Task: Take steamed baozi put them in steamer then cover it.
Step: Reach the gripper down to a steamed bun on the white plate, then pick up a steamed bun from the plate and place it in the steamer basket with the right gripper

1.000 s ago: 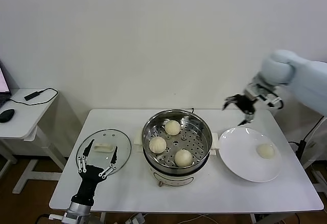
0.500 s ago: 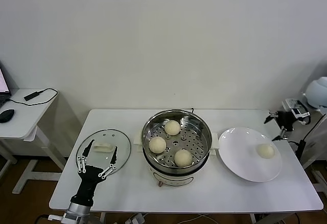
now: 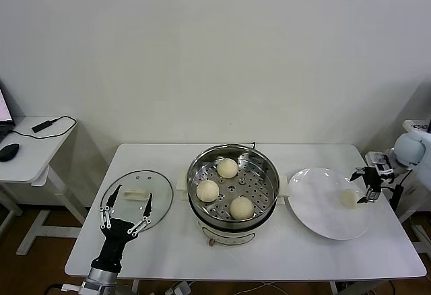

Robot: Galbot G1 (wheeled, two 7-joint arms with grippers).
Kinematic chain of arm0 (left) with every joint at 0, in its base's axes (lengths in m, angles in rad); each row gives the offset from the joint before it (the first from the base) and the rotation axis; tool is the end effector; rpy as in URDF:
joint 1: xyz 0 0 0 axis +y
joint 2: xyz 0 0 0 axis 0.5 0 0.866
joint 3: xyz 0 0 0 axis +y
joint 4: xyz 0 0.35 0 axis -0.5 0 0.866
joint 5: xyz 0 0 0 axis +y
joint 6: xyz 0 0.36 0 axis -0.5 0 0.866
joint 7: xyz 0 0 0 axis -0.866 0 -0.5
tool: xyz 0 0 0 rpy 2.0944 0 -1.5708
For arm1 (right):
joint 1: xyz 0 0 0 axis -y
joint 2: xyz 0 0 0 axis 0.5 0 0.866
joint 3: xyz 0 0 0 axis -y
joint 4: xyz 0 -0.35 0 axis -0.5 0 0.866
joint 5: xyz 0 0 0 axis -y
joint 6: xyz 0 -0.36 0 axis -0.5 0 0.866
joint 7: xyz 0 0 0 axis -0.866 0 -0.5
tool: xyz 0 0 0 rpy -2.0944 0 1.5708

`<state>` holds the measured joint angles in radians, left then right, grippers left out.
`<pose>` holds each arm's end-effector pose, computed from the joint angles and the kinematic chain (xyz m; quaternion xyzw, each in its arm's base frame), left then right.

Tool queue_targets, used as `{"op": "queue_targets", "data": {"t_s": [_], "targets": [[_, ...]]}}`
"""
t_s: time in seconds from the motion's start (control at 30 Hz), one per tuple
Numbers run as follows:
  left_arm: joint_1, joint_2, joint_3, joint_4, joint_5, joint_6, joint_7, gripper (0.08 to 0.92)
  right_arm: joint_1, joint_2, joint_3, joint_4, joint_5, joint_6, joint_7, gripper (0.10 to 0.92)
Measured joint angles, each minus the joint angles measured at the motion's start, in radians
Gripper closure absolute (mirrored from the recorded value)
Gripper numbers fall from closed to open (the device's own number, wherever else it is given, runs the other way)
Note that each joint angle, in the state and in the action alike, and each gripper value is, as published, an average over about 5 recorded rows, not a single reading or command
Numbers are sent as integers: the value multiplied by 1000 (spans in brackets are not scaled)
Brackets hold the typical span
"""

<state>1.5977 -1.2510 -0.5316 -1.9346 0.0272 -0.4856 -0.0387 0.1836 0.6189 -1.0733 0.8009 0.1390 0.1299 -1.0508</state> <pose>0.1770 0.0723 -0.3548 0.0851 0.9757 0.1341 0.1506 0.5246 -0.3393 -0.1927 0.4602 -0.5848 0.4983 0.4450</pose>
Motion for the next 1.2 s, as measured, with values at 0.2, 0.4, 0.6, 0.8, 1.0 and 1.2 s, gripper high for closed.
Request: {"op": "queue_targets", "data": {"t_s": [0.2, 0.4, 0.6, 0.8, 1.0, 1.2], "targets": [[0, -1, -1, 3, 1, 0, 0, 177, -51, 27, 31, -44, -12, -2, 19, 203], [-1, 0, -6, 8, 0, -1, 0, 177, -75, 47, 49, -77, -19, -4, 33, 203], [-1, -1, -7, 10, 0, -3, 0, 177, -88, 65, 58, -102, -24, -6, 37, 209], [-2, -2, -7, 11, 0, -3, 0, 177, -92, 75, 63, -111, -26, -9, 38, 315], [-3, -3, -7, 10, 0, -3, 0, 177, -87, 74, 59, -109, -23, -13, 34, 373], [-6, -3, -6, 6, -1, -2, -1, 177, -47, 57, 32, -78, -7, -27, 14, 380]]}}
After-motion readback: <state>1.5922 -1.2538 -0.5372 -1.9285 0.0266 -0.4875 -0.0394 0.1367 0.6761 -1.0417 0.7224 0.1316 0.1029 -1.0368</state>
